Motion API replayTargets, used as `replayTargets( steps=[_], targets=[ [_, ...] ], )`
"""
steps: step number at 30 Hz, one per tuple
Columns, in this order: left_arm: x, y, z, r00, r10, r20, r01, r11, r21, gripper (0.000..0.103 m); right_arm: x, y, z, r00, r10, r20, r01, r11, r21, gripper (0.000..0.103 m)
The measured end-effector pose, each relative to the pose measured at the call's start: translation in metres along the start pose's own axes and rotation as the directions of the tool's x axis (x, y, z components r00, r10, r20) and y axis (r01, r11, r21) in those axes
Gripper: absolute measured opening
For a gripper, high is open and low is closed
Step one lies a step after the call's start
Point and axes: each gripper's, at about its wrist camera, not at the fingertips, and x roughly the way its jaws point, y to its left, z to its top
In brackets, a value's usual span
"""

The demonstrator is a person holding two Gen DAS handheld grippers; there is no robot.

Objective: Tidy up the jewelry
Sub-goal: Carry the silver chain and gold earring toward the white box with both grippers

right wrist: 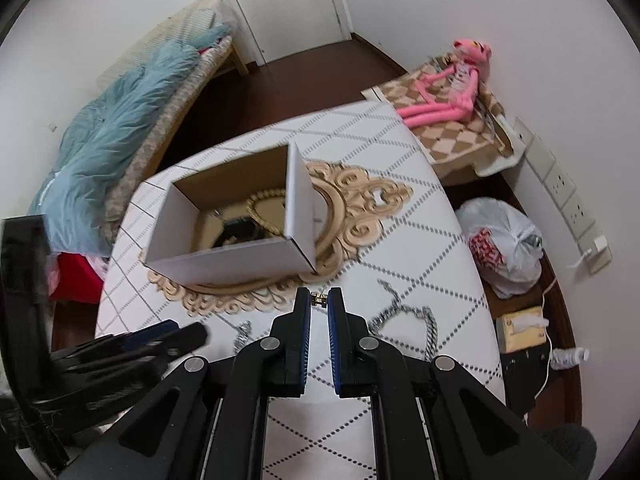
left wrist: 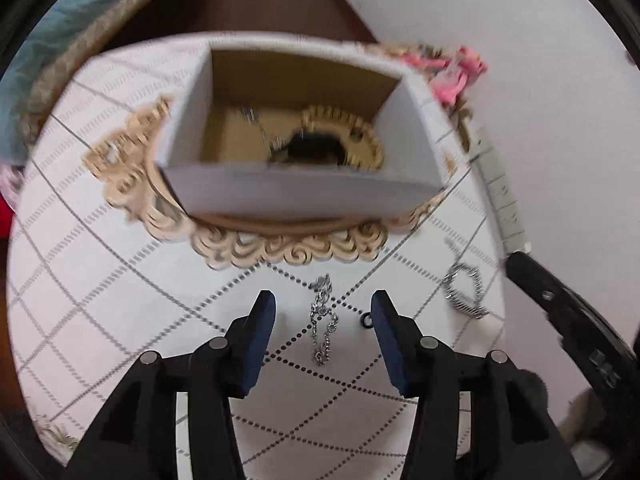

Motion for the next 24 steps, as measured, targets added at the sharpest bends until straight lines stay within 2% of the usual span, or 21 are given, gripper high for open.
replayTargets(
  steps=[3,5,8,9,10,11,12,16,24],
  targets=[
    [0.023,-0.010,-0.002,0.999,0.051,-0.020,-0.050,0.997,0.050,0.047,0.008,-0.010,-0.008,1.000,-0.019,-0.019,0.019,1.000,0.021,0.009],
    [0.035,-0.021,-0.005,0.993,0.115,-0.029,-0.112,0.988,0.109,0.046,0.011,-0.016,-0.010,0.999,-0.032,-0.026,0.033,0.999,0.033,0.009],
    [0.040,-0.040,-0.012,0.981,0.192,0.022,-0.192,0.959,0.208,0.042,0.014,-0.024,-0.012,0.998,-0.048,-0.034,0.050,0.998,0.050,0.009],
    [0.040,-0.043,-0.013,0.978,0.205,0.037,-0.208,0.952,0.224,0.028,0.015,-0.027,-0.013,0.998,-0.051,-0.036,0.053,0.997,0.056,0.009],
    [0.040,-0.046,-0.014,0.976,0.211,0.052,-0.217,0.948,0.232,0.019,0.016,-0.030,-0.013,0.998,-0.053,-0.039,0.056,0.996,0.064,0.009],
    [0.039,-0.046,-0.014,0.980,0.190,0.051,-0.196,0.954,0.226,0.003,0.017,-0.032,-0.013,0.998,-0.058,-0.040,0.060,0.996,0.068,0.009],
    [0.039,-0.044,-0.014,0.985,0.168,0.043,-0.173,0.962,0.211,0.002,0.018,-0.034,-0.013,0.997,-0.061,-0.040,0.063,0.995,0.071,0.009],
    [0.031,-0.039,-0.018,0.992,0.119,0.030,-0.122,0.978,0.172,0.002,0.018,-0.036,-0.014,0.997,-0.062,-0.042,0.065,0.995,0.076,0.009],
    [-0.033,-0.011,-0.038,0.994,0.030,0.103,-0.037,0.997,0.065,0.002,-0.001,-0.033,-0.008,0.999,-0.035,-0.003,0.035,0.997,0.073,0.009]
  ],
)
